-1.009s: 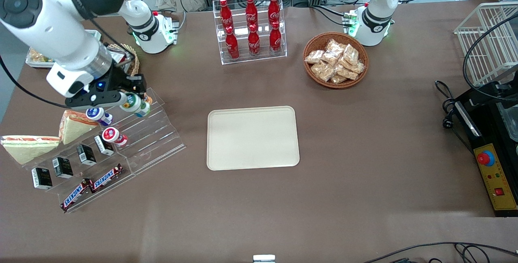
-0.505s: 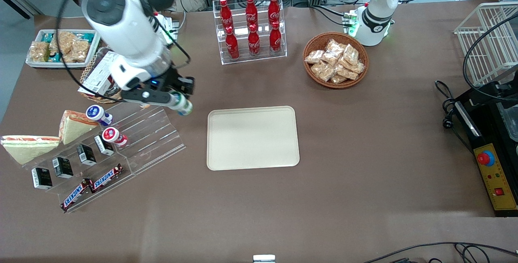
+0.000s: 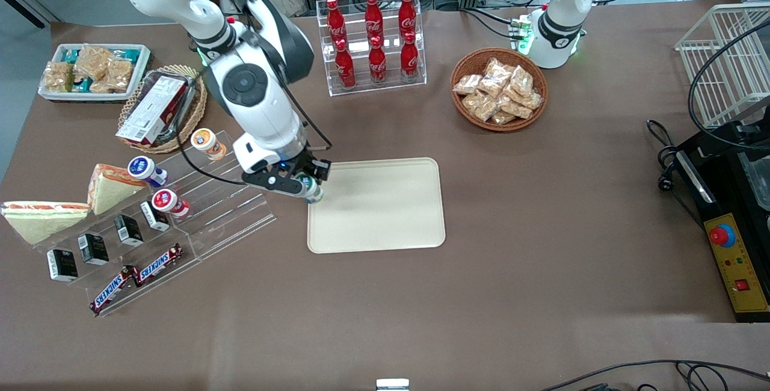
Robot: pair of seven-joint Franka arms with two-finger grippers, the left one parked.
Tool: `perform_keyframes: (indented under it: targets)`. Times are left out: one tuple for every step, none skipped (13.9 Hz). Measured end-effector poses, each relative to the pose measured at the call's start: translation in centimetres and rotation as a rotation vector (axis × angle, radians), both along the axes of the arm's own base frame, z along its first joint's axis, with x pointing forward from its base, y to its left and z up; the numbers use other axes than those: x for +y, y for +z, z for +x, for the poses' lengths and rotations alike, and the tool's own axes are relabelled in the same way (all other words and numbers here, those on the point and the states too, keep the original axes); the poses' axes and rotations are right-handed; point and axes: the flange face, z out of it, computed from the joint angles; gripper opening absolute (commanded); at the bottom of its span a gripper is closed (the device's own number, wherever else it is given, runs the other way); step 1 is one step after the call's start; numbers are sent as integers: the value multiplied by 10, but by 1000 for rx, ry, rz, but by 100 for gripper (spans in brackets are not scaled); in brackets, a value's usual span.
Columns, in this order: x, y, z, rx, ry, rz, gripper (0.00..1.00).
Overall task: Place green gum on tray
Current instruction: 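Carry the green gum tub over the cream tray with the right gripper, then lower the tub onto the tray and open the right gripper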
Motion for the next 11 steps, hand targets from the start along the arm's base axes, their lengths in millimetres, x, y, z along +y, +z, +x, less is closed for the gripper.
perform_keyframes:
  targets:
    - [0, -29, -10, -5, -11, 2, 15]
    - [0, -54, -20, -7, -15, 2, 15]
    - [1, -75, -29, -6, -22, 1, 15]
    - [1, -92, -37, -5, -29, -1, 15]
    - [4, -106, -47, -2, -30, -3, 15]
    - [6, -118, -56, 1, -27, -6, 16]
    - [8, -126, -63, 5, -26, -9, 16]
    - [8, -132, -68, 8, -24, -11, 22]
    - [8, -136, -71, 12, -22, -15, 45]
    - [8, -139, -73, 16, -21, -18, 98]
    - [8, -141, -73, 19, -23, -20, 100]
